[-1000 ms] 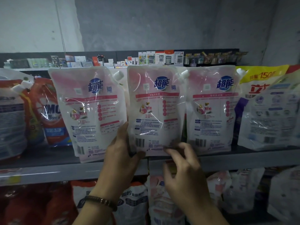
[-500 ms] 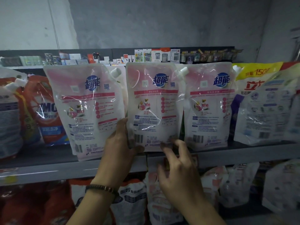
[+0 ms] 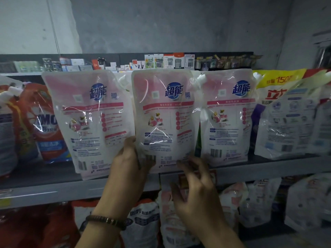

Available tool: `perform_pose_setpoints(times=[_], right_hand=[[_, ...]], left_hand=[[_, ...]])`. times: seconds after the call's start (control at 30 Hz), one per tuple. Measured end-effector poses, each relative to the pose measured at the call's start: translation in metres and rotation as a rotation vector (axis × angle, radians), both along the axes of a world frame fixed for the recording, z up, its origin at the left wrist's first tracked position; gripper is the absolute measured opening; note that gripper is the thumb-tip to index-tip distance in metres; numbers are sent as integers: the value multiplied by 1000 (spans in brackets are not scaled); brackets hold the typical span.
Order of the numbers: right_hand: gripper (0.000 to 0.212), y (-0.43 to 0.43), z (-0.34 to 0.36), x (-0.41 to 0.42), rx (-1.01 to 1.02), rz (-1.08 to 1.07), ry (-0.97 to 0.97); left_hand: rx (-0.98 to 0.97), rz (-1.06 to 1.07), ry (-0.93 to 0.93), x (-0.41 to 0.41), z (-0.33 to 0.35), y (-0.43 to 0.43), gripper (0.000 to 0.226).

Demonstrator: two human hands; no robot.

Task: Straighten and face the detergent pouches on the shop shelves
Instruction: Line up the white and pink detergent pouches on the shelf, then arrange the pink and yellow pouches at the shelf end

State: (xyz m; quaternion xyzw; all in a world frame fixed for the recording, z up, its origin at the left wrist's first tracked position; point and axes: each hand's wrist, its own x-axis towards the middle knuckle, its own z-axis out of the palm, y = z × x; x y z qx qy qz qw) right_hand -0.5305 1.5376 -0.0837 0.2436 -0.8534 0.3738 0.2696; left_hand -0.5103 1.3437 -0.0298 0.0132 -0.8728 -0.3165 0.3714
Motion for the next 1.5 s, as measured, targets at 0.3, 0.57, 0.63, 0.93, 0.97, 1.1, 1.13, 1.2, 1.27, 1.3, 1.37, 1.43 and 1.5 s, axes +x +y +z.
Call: perform_pose_setpoints(times=[0.3, 0.57, 0.63, 0.93, 0.97, 1.1, 1.13, 1.2, 1.27, 1.3, 1.37, 1.43, 1.5], right_hand=[[44, 12, 11, 10, -155, 8, -78], [33, 33, 1, 22, -370, -86, -139], [29, 42, -4, 21, -422, -72, -200], [19, 111, -23, 8, -462, 59, -539], [16, 121, -26, 6, -473, 72, -571], [10, 165, -38, -4, -480, 82, -640], [11, 176, -42, -7, -481, 79, -659], [14, 198, -48, -14, -480, 78, -691], [12, 221, -54, -20, -460, 99, -701], [9, 232, -56, -23, -447, 114, -709], [7, 254, -60, -28, -446, 130, -734], [7, 271, -65, -34, -455, 116, -765], [7, 284, -68, -39, -457, 95, -804]], left_hand=[[54, 60, 108, 20, 6, 10, 59], [130, -21, 154, 27, -4, 46, 22], [166, -66, 122, 25, -14, 59, 21], [305, -170, -85, 17, -54, 138, 10], [316, -174, -119, 15, -58, 148, 8], [357, -172, -225, 5, -77, 188, 7], [372, -173, -255, 2, -82, 196, 8], [386, -176, -321, -1, -89, 214, 9], [400, -160, -361, -3, -96, 231, 10], [411, -148, -367, -3, -99, 240, 10], [419, -127, -373, -5, -106, 258, 8], [434, -128, -388, -7, -113, 275, 6], [463, -134, -414, -9, -118, 289, 6]])
